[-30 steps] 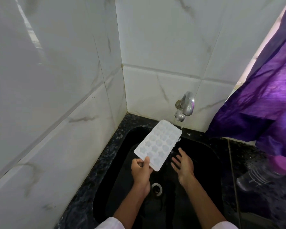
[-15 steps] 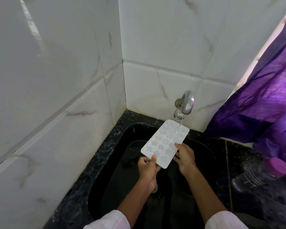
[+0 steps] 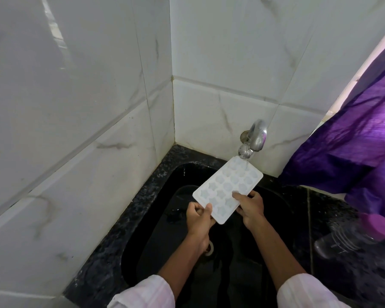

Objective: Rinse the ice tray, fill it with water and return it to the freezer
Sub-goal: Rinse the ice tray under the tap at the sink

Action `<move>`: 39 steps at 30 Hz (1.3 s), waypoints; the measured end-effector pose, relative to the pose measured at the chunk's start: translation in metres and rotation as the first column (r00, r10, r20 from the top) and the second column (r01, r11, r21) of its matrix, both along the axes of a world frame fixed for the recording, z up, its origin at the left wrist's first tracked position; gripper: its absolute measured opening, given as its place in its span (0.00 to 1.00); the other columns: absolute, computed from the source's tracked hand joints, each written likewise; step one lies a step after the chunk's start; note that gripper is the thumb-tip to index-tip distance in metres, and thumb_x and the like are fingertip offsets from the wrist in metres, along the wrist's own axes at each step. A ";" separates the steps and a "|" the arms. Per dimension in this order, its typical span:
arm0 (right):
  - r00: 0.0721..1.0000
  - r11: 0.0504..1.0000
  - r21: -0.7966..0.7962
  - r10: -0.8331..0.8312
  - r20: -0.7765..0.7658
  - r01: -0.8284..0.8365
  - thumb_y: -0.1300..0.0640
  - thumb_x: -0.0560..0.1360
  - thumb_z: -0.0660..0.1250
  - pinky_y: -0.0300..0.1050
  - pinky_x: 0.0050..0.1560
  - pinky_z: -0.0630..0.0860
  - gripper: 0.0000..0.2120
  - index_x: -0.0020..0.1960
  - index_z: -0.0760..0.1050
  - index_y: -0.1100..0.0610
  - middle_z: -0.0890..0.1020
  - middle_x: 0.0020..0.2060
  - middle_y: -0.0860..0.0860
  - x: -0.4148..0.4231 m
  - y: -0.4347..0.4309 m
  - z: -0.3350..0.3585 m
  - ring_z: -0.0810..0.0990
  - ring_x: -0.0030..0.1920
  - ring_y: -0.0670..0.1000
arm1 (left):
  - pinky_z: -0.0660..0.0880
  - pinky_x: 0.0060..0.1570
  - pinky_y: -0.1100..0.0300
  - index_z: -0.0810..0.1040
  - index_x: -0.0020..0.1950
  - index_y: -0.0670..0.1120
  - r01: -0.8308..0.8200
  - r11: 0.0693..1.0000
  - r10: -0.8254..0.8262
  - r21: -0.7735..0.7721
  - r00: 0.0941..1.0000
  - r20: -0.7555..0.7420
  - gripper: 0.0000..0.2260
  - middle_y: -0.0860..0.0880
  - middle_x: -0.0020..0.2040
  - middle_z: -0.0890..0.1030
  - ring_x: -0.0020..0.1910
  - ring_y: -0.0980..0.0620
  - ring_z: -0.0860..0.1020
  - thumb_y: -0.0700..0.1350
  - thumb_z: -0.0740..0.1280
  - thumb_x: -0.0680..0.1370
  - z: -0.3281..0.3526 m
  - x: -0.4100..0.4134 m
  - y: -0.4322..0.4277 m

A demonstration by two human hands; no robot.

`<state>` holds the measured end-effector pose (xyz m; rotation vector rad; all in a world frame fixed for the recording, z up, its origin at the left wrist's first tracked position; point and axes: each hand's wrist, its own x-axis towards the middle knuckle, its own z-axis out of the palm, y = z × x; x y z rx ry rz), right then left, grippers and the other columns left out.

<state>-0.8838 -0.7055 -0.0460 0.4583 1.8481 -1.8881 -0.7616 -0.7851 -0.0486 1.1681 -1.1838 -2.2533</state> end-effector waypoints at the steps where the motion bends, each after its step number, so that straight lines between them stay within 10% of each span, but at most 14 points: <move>1: 1.000 1.000 -0.001 0.007 0.001 -0.007 0.67 0.72 0.73 0.48 0.41 0.80 0.24 0.66 0.70 0.62 0.80 0.58 0.56 0.001 0.000 0.001 0.82 0.51 0.55 | 0.82 0.54 0.45 0.70 0.52 0.39 0.001 1.000 -0.001 -0.004 1.000 0.004 0.04 0.40 0.55 0.83 0.53 0.45 0.84 0.37 0.65 0.82 0.000 0.001 0.000; 39: 1.000 0.997 -0.074 -0.013 0.011 0.014 0.71 0.71 0.68 0.49 0.41 0.80 0.20 0.62 0.72 0.64 0.82 0.54 0.56 0.013 0.000 0.004 0.82 0.49 0.55 | 0.83 0.52 0.46 0.70 0.51 0.39 -0.015 0.999 0.015 -0.029 1.000 0.011 0.04 0.38 0.54 0.82 0.53 0.43 0.84 0.36 0.65 0.81 0.003 0.012 0.001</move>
